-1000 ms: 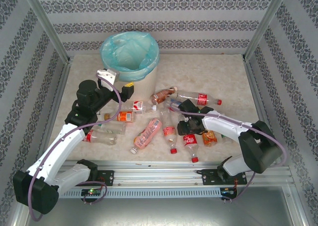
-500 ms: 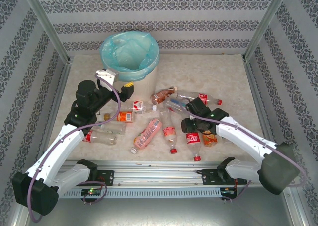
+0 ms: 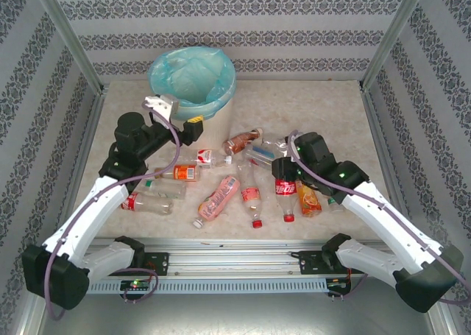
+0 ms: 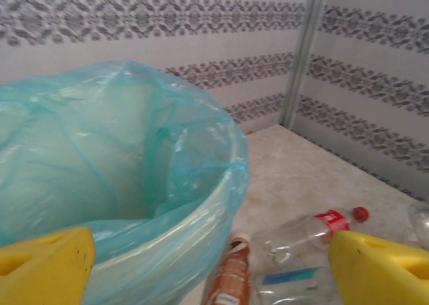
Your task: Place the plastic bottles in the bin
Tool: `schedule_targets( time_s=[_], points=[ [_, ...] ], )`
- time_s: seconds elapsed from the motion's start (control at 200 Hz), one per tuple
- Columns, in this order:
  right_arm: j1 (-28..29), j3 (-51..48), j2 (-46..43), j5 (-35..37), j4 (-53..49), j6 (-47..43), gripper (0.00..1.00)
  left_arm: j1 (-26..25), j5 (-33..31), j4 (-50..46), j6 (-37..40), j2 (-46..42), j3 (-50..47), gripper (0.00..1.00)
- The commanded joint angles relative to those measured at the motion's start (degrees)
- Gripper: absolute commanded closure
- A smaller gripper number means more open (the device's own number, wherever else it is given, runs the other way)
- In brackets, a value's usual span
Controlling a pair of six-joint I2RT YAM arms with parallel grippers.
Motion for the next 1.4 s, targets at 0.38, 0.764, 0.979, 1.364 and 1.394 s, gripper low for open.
schedule_targets(
  time_s=[0.38, 0.764, 0.979, 1.364, 1.394],
  points=[
    [-0.28, -2.6, -4.78, -15.16, 30.96, -14.37, 0.64, -7.18, 30.13, 12.51, -23.13, 15.91, 13.06, 0.07],
    [4.25, -0.73, -1.61, -20.04, 36.46, -18.58, 0.63, -12.0, 33.05, 10.48, -19.86, 18.27, 15.75, 0.0],
    [6.02, 0.79, 0.71, -21.84, 36.04, -19.24, 0.63, -13.74, 35.6, 14.84, -20.72, 18.64, 15.07, 0.0],
    [8.09, 1.49, 1.77, -18.26, 36.34, -20.8, 0.54, -13.8, 34.04, 17.52, -16.77, 15.84, 13.24, 0.13],
    [8.08, 1.51, 1.63, -17.87, 36.25, -20.8, 0.52, -13.77, 33.23, 17.35, -16.29, 15.26, 13.0, 0.15]
  ],
)
